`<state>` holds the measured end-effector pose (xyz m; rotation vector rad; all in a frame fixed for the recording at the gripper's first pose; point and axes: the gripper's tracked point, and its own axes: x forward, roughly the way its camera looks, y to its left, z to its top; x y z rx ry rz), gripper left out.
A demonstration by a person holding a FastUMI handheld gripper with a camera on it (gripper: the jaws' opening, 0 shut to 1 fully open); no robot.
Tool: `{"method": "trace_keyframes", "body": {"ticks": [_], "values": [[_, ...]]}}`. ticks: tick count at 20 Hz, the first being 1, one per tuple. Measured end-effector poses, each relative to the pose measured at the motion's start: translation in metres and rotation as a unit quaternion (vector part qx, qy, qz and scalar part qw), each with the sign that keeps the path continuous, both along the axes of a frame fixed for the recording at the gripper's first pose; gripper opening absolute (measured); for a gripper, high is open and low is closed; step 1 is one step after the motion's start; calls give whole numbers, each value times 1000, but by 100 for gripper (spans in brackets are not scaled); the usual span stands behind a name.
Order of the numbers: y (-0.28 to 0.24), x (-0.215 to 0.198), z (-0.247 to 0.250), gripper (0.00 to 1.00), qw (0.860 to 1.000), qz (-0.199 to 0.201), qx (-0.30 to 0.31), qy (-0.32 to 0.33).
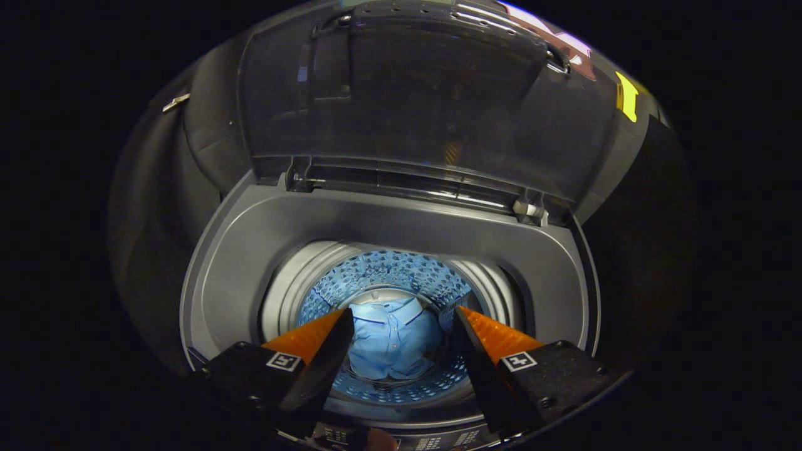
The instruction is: Put the clothes into the washing machine and then close the washing machine lid.
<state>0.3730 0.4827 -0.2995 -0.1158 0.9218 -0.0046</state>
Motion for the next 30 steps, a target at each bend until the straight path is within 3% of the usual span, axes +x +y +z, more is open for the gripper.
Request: {"method": "trace_keyframes", "body": {"ticks": [6, 11, 15, 22, 26, 30], "values": [[5, 12, 40, 99, 998, -4, 24, -57], [-7, 26, 116, 99, 990, -14, 30, -135], [-10, 58, 168, 99, 979, -7, 42, -199], [-9, 109, 239, 99, 970, 2, 24, -241], [-2, 135, 242, 99, 971, 0, 55, -232], [-6, 159, 232, 99, 974, -10, 41, -221]]}}
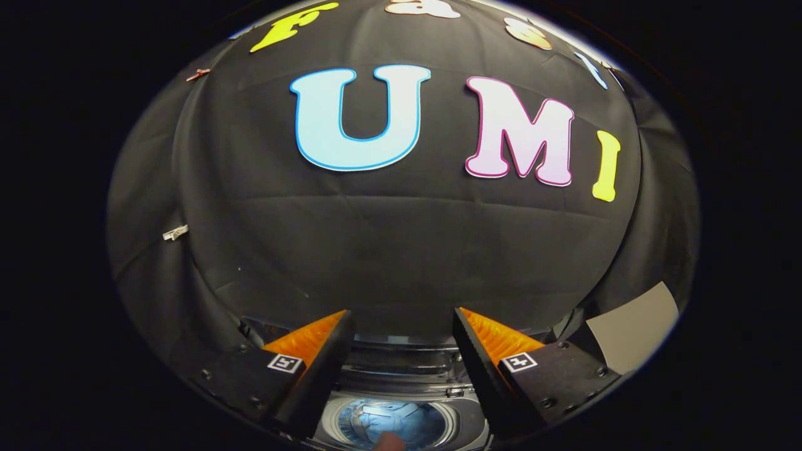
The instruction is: Put the clothes into the washing machine and then close the washing machine lid.
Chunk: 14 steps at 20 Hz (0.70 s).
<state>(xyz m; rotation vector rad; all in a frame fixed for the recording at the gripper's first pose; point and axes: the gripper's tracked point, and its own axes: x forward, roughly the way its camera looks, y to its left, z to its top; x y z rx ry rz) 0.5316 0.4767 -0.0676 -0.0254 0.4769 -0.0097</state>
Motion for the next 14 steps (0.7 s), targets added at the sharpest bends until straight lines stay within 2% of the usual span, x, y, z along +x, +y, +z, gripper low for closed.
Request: {"method": "trace_keyframes", "body": {"ticks": [4, 7, 14], "values": [[4, 10, -27, 99, 999, 14, 3, 32], [6, 6, -26, 99, 999, 0, 41, 26], [6, -15, -24, 100, 999, -5, 33, 10]]}}
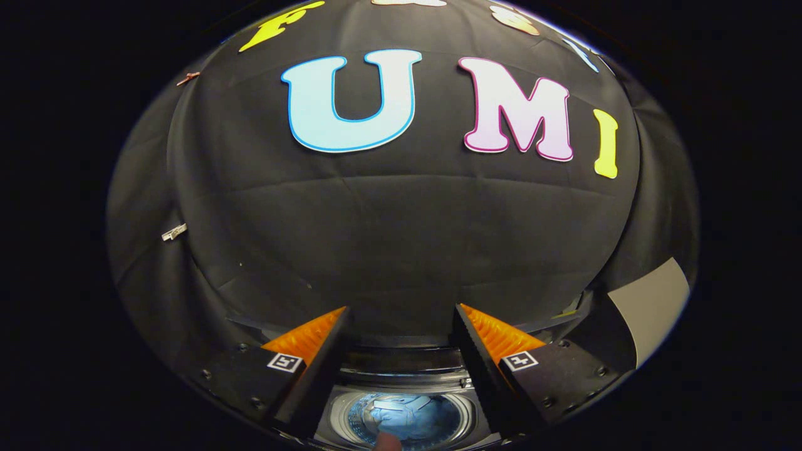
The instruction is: Put the clothes into the washing machine and then close the washing machine lid.
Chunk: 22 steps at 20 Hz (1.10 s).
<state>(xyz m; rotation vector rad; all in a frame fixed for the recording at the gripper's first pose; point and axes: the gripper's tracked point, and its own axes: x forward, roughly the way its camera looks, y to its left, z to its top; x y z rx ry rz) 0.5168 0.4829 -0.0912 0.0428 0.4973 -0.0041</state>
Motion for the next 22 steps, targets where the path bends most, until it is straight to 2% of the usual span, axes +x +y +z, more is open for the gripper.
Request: {"method": "trace_keyframes", "body": {"ticks": [10, 16, 22], "values": [[-4, -71, -9, 99, 999, -21, -19, -15], [-5, -93, -16, 99, 999, -31, -22, -34], [-7, -114, -70, 99, 999, -31, -38, 5]]}}
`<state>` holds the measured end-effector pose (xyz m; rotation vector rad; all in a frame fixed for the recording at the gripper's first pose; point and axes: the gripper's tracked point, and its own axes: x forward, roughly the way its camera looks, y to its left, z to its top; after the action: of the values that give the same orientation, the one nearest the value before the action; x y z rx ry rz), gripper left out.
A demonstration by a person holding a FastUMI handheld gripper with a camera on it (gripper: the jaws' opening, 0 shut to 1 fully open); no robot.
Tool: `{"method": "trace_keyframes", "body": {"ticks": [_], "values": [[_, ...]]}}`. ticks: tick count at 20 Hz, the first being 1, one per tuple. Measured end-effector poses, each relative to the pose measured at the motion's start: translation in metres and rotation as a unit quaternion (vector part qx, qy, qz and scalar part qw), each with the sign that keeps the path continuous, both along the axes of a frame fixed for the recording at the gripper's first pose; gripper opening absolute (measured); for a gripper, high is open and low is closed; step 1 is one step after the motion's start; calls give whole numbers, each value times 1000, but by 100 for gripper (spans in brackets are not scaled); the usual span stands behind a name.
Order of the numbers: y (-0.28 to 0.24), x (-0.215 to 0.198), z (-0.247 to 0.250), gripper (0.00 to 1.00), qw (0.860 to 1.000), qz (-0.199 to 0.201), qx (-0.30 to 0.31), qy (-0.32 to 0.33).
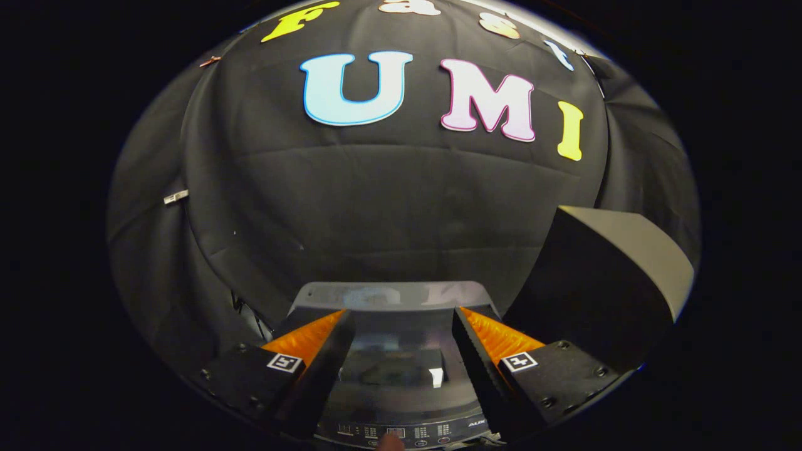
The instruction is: Put the clothes into the washing machine and then close the washing machine lid.
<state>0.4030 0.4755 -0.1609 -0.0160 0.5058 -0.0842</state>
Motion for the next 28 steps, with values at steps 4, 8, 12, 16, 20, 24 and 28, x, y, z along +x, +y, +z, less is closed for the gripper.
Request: {"method": "trace_keyframes", "body": {"ticks": [4, 8, 12, 16, 20, 24, 28], "values": [[-6, -12, -39, 99, 999, 4, -18, 28], [-9, -22, -61, 99, 999, 2, -13, 38], [-6, -34, -80, 99, 999, 11, -10, 48], [-6, -44, -85, 99, 998, 28, -18, 52], [-8, -54, -64, 99, 998, 50, -23, 19], [-24, -76, -17, 99, 998, 61, -11, -23], [-51, -102, 46, 99, 993, 74, 7, -88]]}}
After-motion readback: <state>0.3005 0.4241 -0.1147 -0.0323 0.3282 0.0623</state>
